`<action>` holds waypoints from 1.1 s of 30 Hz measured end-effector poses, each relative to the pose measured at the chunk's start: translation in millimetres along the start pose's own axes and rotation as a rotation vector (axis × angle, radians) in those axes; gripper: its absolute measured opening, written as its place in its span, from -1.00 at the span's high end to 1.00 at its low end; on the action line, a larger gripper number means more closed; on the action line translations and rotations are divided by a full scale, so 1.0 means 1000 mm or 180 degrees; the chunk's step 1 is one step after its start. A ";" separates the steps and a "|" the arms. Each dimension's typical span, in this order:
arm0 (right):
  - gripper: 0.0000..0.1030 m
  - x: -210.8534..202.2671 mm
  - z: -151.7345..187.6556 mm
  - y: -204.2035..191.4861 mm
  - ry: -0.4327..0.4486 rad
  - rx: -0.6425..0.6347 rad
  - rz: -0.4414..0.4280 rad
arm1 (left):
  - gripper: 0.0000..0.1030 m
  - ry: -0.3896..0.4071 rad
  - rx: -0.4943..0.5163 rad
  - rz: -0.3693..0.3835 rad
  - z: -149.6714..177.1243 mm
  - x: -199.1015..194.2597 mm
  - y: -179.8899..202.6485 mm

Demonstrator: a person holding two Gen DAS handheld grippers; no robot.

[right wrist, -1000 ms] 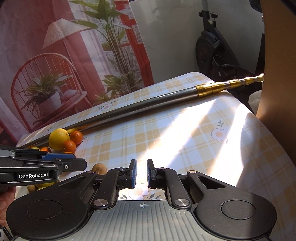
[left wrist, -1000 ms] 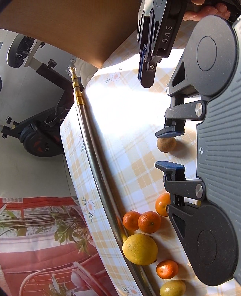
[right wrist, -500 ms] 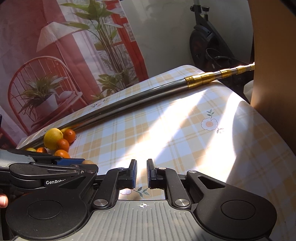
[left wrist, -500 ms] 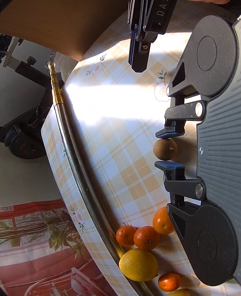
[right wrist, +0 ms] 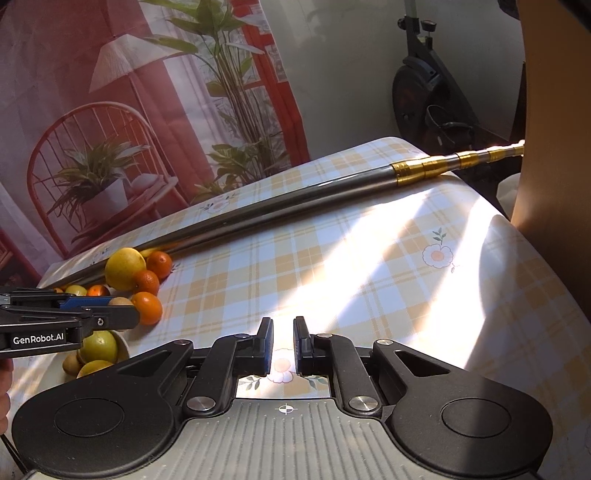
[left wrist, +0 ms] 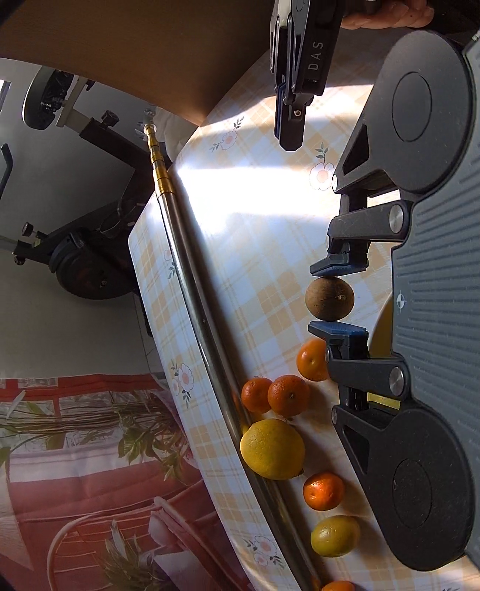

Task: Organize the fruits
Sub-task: 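Carry the kiwi onto the white plate and open the left gripper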

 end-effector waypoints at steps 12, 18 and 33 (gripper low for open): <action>0.79 0.001 -0.009 -0.069 -0.0096 -0.0346 -0.0044 | 0.47 0.0243 -0.0304 -0.0290 0.049 -0.060 -0.070; 0.79 0.000 -0.008 -0.102 -0.0162 -0.0498 -0.0077 | 0.47 0.0245 -0.0445 -0.0183 0.078 -0.066 -0.088; 0.79 0.000 -0.002 -0.134 -0.0264 -0.0682 0.0008 | 0.47 0.0195 -0.0408 -0.0094 0.112 -0.055 -0.091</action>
Point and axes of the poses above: each gripper's, at about its wrist camera, not at the fingertips, and x roughly the way its jaws point, y to its right, z to its underside, the point moved 9 cm from there along x, roughly the way its jaws point, and after that the axes turned 10 degrees about -y, right-handed, at the moved point
